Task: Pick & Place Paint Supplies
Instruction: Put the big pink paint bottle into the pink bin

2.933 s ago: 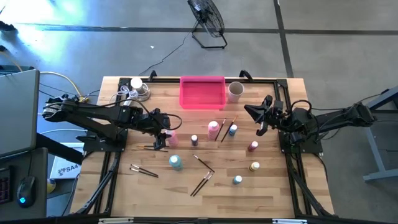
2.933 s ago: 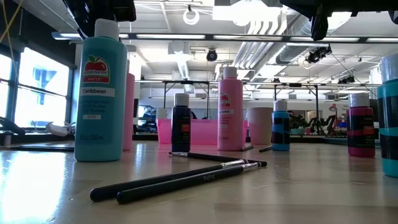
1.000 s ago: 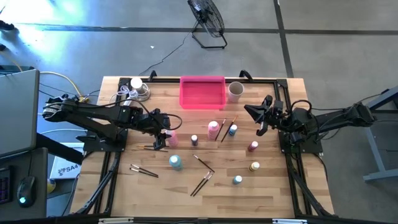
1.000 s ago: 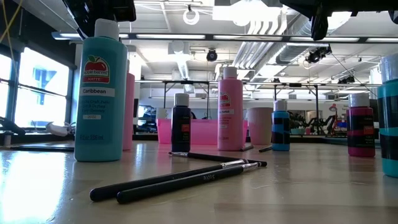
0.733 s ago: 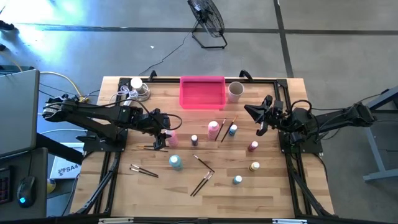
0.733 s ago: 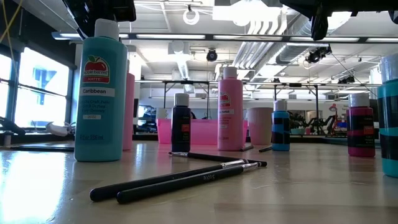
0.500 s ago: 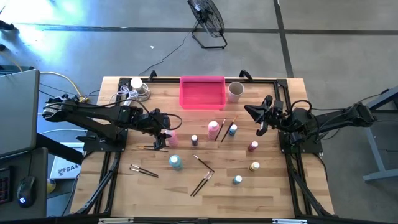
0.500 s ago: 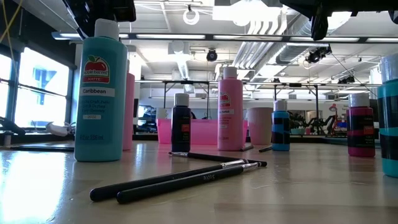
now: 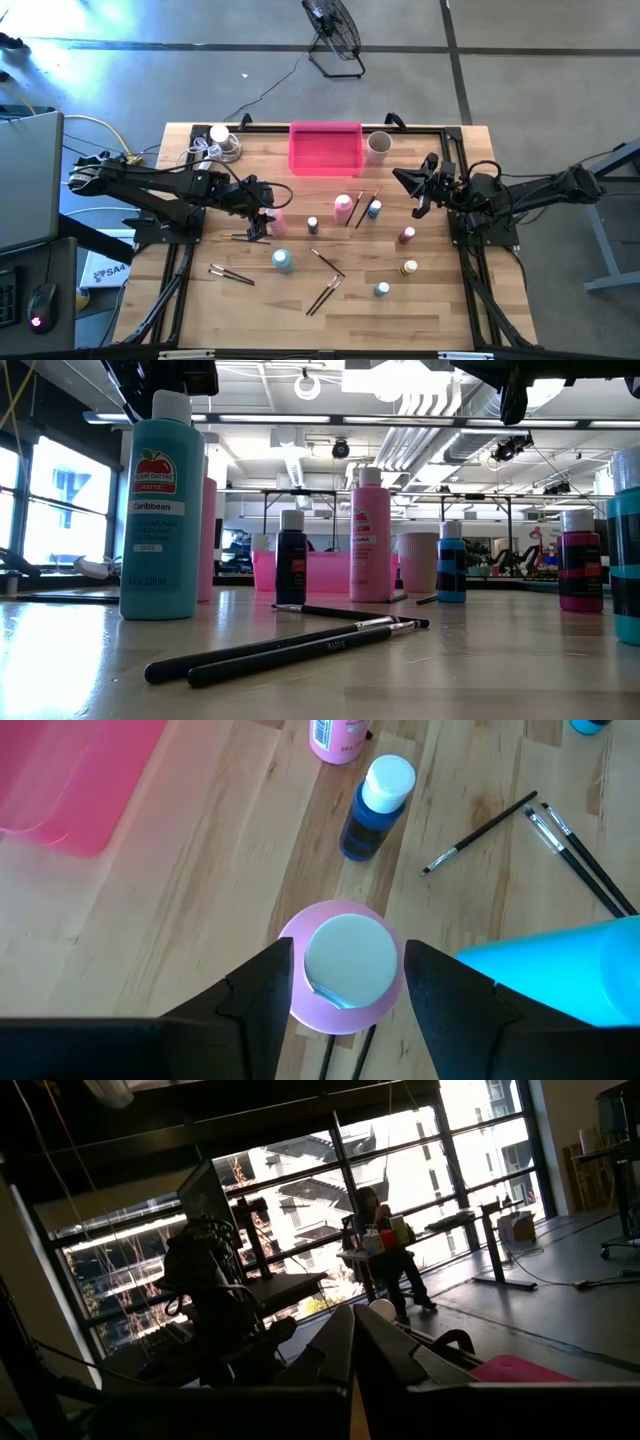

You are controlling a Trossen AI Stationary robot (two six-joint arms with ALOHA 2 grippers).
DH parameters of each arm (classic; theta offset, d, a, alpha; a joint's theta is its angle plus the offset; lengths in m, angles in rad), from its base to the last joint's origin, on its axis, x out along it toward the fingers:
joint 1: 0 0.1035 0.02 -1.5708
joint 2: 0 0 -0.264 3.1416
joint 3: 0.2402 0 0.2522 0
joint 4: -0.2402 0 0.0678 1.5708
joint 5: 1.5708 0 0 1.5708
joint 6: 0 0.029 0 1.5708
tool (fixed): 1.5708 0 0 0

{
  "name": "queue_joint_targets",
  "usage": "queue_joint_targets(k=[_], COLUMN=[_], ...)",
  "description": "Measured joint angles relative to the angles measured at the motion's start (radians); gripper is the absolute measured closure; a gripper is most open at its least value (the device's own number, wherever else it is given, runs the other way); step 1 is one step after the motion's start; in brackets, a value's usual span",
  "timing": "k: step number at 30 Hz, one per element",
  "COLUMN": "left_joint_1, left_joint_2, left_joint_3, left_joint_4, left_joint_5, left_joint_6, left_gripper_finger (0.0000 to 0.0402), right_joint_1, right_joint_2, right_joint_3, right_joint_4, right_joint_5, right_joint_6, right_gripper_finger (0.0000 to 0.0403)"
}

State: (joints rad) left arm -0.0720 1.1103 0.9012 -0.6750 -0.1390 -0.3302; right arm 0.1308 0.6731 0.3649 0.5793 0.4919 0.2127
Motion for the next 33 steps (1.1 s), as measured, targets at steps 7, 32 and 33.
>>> queue_joint_targets(k=[7, 32, 33], left_joint_1=[0.000, 0.000, 0.000], left_joint_2=[0.000, 0.000, 0.000], left_joint_3=[0.000, 0.000, 0.000], left_joint_4=[0.000, 0.000, -0.001], left_joint_5=[0.000, 0.000, 0.000], left_joint_6=[0.000, -0.015, -0.015], left_gripper_finger=[0.0246, 0.0259, 0.0259], right_joint_1=[0.000, 0.000, 0.000], right_joint_2=[0.000, 0.000, 0.000], right_joint_3=[-0.001, -0.001, -0.001], right_joint_4=[0.000, 0.000, 0.000], right_joint_5=[0.000, 0.000, 0.000], right_joint_6=[0.000, 0.000, 0.000], right_gripper_finger=[0.0401, 0.0400, 0.0400])
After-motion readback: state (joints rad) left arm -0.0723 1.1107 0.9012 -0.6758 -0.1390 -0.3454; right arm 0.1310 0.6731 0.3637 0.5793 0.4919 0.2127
